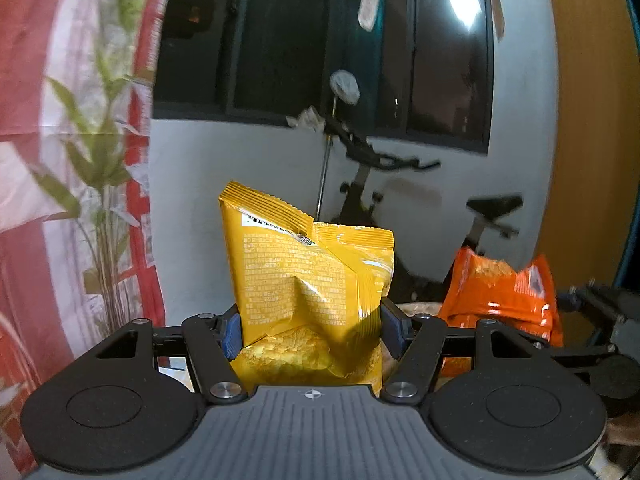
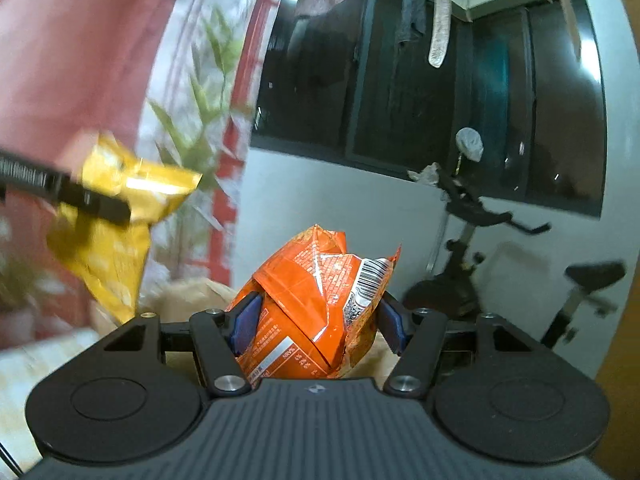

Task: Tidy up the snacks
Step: 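Lift both held bags and carry them over the paper bag opening, then open both grippers to drop the yellow and orange bags inside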

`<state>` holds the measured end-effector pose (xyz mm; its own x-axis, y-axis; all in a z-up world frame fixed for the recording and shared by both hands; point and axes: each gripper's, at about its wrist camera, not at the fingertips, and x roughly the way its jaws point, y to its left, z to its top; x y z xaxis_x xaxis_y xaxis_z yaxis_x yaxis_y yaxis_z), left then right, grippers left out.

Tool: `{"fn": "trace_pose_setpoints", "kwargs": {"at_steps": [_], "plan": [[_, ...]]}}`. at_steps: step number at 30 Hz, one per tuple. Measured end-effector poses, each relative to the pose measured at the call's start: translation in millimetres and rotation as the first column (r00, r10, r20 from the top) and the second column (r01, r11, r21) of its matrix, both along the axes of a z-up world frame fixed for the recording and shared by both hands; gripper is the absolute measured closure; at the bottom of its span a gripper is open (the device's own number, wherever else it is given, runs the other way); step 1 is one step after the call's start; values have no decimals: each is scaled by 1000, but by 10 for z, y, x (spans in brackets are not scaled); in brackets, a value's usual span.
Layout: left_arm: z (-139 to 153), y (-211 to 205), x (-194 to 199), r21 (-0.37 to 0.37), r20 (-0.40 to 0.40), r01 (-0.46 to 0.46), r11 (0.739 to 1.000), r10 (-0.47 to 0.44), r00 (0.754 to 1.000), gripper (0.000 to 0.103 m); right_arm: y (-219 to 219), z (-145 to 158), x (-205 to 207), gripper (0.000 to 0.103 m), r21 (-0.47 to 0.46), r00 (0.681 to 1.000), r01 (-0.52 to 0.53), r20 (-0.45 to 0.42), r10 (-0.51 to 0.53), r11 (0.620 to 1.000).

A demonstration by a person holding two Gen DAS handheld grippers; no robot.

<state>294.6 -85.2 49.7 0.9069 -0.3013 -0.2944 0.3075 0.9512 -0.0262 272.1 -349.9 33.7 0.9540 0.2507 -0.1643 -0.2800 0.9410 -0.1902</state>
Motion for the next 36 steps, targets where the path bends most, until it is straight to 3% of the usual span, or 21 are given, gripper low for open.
{"fn": "trace_pose_setpoints", "kwargs": {"at_steps": [5, 10, 13, 19, 25, 36], "plan": [[-225, -207, 412, 60, -77, -2, 998, 7, 997, 35, 132, -181, 378, 39, -195, 999, 39, -17, -43, 980], [-446, -298, 699, 107, -153, 22, 994, -5, 988, 34, 187, -374, 701, 39, -259, 995, 26, -90, -51, 965], [-520, -289, 789, 122, -190, 13, 992, 11, 982, 19, 219, -485, 862, 38, -284, 986, 39, -142, -82, 958], [-498, -169, 808, 120, -202, 15, 993, 9, 979, 16, 177, -538, 917, 26, -208, 974, 16, -217, -62, 978], [-405, -8, 604, 73, -214, 14, 997, 2, 977, 16, 88, -366, 718, 25, -117, 975, -14, -222, -12, 993], [-194, 495, -365, 24, -166, -28, 999, 31, 986, 16, -48, -65, -31, 25, 98, 969, -40, -240, 62, 994]]}}
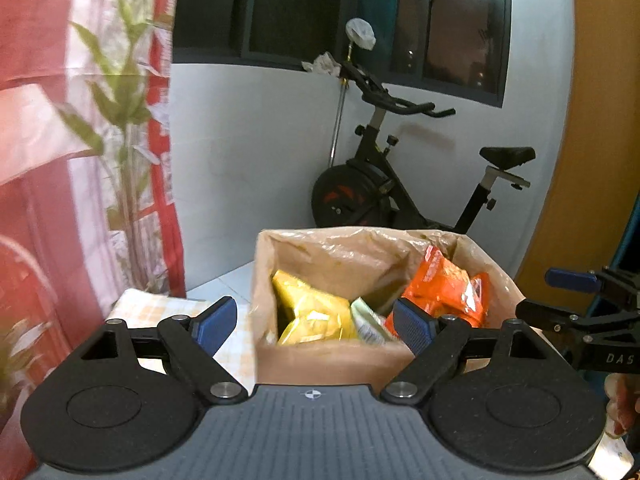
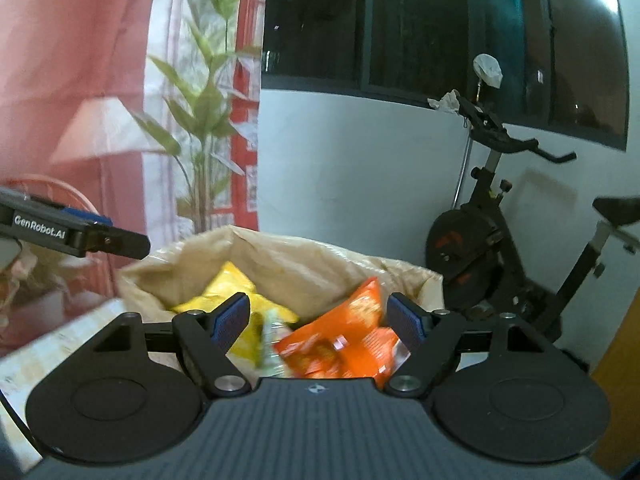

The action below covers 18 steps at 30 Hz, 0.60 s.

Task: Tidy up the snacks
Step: 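Open both grippers to drop the yellow and orange bags inside, then return the left gripper to the table and grasp the small brown wrapped snack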

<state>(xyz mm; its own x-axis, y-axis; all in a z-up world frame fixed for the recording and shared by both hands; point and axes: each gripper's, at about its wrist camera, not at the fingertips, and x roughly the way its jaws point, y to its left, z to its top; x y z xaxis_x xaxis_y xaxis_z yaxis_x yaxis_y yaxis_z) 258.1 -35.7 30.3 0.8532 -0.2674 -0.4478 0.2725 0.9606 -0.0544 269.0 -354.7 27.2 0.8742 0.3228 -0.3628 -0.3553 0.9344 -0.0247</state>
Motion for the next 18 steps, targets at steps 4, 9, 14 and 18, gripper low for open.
{"fn": "trace_pose_setpoints", "kwargs": {"at_steps": [4, 9, 14, 18], "plan": [[-156, 184, -417, -12, -13, 1, 1000, -1, 1000, 17, 35, -16, -384, 25, 66, 1000, 5, 6, -5, 998], [-696, 320, -807, 14, -101, 21, 1000, -19, 995, 21, 138, -253, -831, 25, 98, 1000, -11, -1, 12, 995], [-1276, 423, -1036, 25, -257, -8, 1000, 14, 966, 32, 238, -614, -1101, 25, 101, 997, -12, -74, 20, 995], [-1569, 483, -1195, -18, -369, -41, 999, 32, 929, 43, 257, -899, -1284, 25, 107, 990, 6, -142, 9, 994]]}}
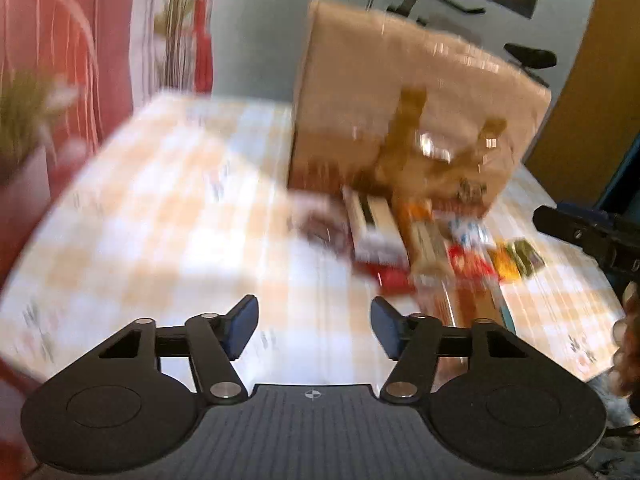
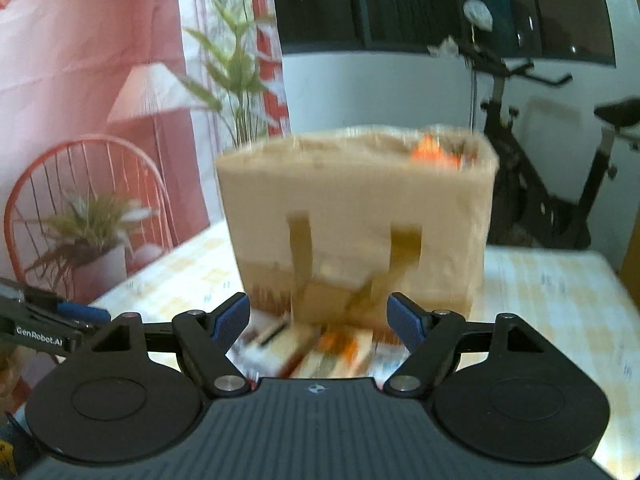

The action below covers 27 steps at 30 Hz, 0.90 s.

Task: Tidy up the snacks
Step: 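Return the left gripper to the table and grasp the small brown wrapped snack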

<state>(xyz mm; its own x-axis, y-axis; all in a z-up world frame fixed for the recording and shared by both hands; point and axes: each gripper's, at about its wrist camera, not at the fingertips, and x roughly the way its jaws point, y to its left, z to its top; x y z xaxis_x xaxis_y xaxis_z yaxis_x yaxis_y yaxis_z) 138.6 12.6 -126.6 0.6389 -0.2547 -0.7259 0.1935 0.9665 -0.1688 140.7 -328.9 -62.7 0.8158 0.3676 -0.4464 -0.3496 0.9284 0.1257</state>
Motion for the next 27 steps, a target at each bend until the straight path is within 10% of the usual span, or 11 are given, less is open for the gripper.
{"fn": "trace_pose_setpoints", "kwargs": {"at_steps": [11, 23, 27], "plan": [[-378, -44, -198, -183, -227, 9, 983, -51, 973, 48, -79, -366, -377, 25, 28, 996, 31, -90, -29, 999], [-600, -127, 65, -175, -316, -138, 975, 77, 946, 52, -192, -382, -483, 25, 67, 995, 53, -86, -47, 996], [-606, -271, 119, -101, -293, -96, 990, 63, 954, 73, -228, -419, -471, 25, 82, 993, 70, -97, -62, 994]]}}
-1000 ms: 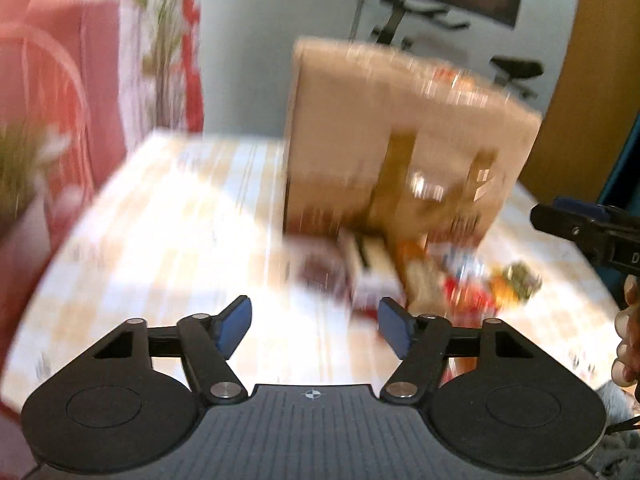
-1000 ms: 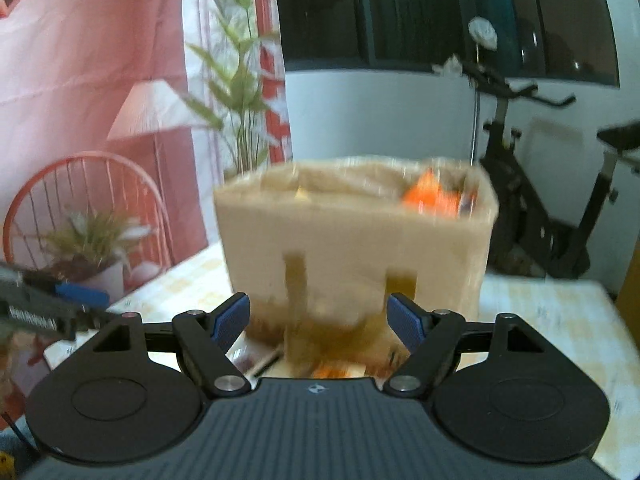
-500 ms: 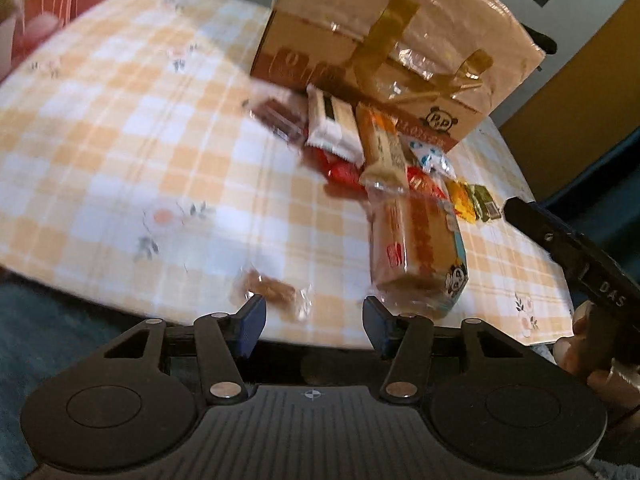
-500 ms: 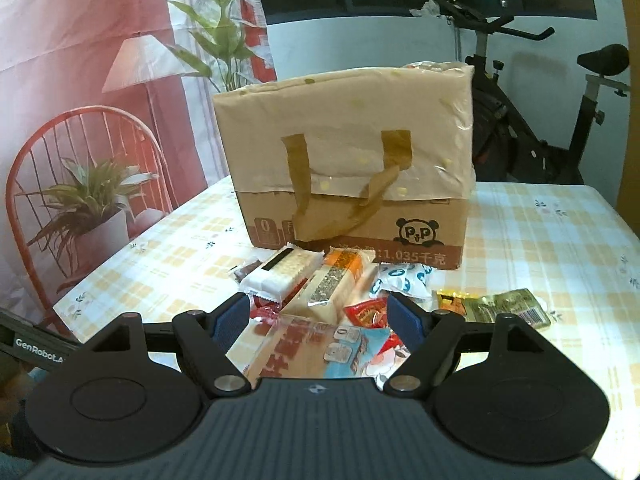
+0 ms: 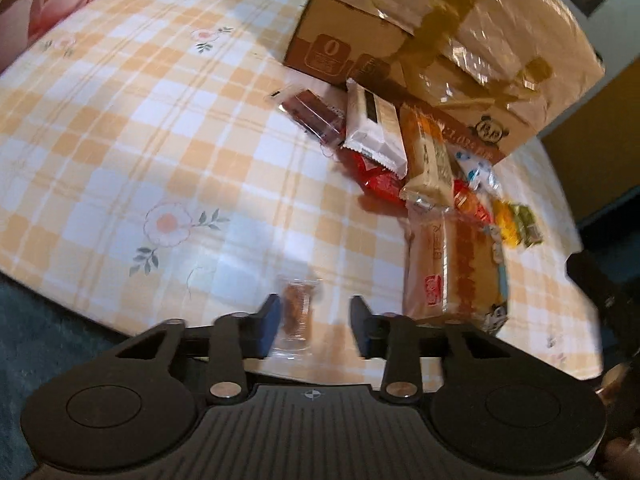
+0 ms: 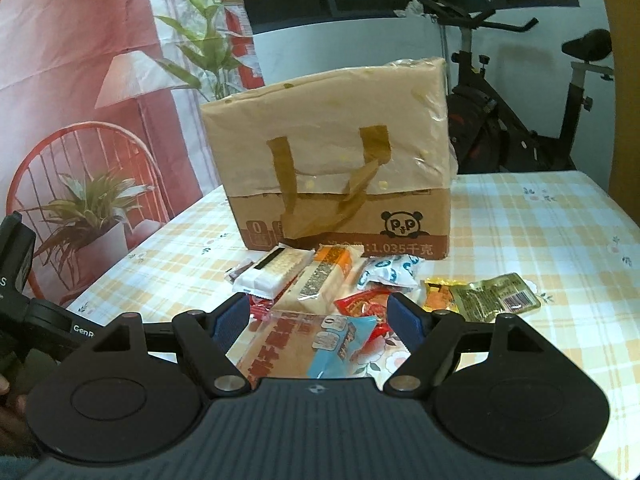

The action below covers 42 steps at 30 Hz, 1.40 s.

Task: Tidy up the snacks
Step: 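Return the left gripper to the table and grasp the small brown wrapped snack, then grasp the blue-and-white bread package with the right gripper while the left gripper lifts its snack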

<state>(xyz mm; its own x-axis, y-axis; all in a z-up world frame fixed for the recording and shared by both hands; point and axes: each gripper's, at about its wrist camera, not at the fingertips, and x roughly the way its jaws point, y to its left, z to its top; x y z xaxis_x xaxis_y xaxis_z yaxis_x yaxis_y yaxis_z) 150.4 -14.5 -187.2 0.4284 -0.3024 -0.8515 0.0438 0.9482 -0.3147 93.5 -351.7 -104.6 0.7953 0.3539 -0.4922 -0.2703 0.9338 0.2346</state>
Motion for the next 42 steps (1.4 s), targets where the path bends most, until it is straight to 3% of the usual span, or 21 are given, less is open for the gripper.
{"fn": "trace_pose_setpoints", "kwargs": {"at_steps": [7, 10, 18, 23, 30, 35, 42], "plan": [[-7, -171, -19, 132, 61, 60, 989, -69, 996, 83, -48, -49, 33, 25, 18, 1000, 19, -14, -18, 1000], [12, -179, -27, 148, 113, 60, 987, -78, 991, 85, -63, -88, 48, 25, 23, 999, 25, -30, -24, 999], [171, -233, -99, 204, 305, 65, 977, -126, 944, 85, -12, -224, 93, 25, 26, 994, 1, -111, 2, 1000], [217, -184, -153, 218, 371, 47, 975, -128, 920, 85, 150, -300, 177, 12, -8, 988, -10, -156, 9, 1000], [187, -87, -183, 222, 410, 26, 975, -118, 904, 85, 533, -372, 382, 12, -107, 979, -81, -197, 59, 991], [157, 7, -183, 207, 419, 11, 978, -99, 903, 85, 812, -465, 489, 11, -259, 978, -60, -208, 5, 964], [106, 49, -149, 193, 408, 5, 981, -85, 909, 85, 868, -586, 444, 12, -276, 979, -42, -201, -16, 960]]}}
